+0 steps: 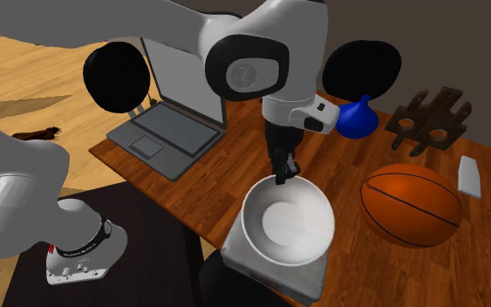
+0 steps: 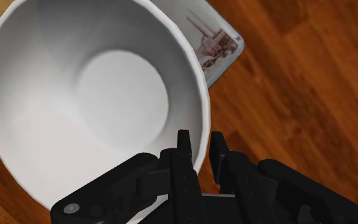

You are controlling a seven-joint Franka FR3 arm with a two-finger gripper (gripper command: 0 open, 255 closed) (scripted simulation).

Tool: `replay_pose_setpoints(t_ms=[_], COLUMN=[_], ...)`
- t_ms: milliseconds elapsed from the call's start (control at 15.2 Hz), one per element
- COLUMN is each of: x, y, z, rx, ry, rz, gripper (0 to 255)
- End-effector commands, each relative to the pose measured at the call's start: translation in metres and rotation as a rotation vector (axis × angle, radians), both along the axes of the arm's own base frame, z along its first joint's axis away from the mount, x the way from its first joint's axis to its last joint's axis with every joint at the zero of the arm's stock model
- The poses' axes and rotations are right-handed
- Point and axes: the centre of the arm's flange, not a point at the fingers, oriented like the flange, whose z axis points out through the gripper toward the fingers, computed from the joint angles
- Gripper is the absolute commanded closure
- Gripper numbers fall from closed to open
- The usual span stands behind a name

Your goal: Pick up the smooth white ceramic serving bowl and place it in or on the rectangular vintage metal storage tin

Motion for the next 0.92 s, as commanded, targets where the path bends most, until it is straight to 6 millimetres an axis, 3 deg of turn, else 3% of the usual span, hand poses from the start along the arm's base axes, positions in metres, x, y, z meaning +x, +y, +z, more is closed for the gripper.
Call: replay_pose_setpoints(t_ms=[0, 858], x=[-0.001, -0.001], y=[-0.004, -0.004], z=[-0.008, -0.077], rx=[0.000, 0.000], ry=[-0.001, -0.001], rz=[0.001, 0.001], gripper=[255, 255])
